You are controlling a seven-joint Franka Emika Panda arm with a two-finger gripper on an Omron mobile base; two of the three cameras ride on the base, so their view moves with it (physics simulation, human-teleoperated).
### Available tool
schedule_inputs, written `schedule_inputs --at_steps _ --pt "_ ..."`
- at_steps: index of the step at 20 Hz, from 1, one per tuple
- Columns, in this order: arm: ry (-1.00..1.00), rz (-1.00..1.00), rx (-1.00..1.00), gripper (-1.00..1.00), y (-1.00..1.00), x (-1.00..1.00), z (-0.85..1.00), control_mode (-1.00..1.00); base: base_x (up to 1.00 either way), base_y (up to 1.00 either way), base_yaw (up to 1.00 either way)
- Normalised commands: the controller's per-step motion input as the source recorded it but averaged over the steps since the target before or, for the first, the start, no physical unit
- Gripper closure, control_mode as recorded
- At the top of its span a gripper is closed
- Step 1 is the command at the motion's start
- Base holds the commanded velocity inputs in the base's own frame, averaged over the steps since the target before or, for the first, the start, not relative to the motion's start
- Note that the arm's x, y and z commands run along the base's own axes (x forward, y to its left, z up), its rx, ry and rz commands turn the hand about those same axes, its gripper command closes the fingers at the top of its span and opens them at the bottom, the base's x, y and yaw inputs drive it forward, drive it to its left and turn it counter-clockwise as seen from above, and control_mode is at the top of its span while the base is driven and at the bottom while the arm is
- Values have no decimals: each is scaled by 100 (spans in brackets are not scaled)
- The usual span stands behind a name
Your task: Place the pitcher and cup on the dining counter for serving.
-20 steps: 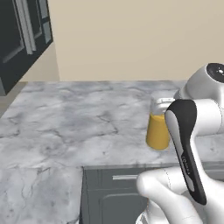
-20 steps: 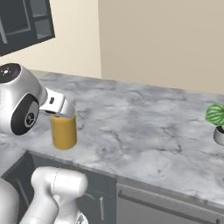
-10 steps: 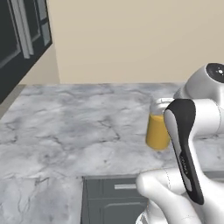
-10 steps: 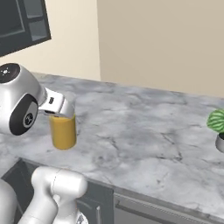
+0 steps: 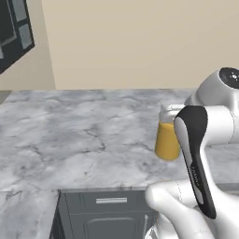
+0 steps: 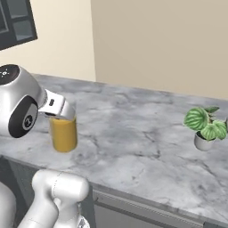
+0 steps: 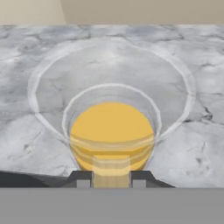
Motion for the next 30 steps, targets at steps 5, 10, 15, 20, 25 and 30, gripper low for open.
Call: schedule_inputs --at_steps 5,10,15,20,25,30 --pt "0 0 0 100 0 0 0 100 -4 -74 0" --pt "0 5 0 100 -40 42 -18 -100 0 0 0" --pt "0 3 0 100 -13 90 -41 -100 0 0 0" --pt "0 0 0 100 2 100 -45 -100 0 0 0" --pt "3 0 0 100 1 100 -41 -100 0 0 0" --pt "9 0 0 100 1 90 -41 -100 0 0 0"
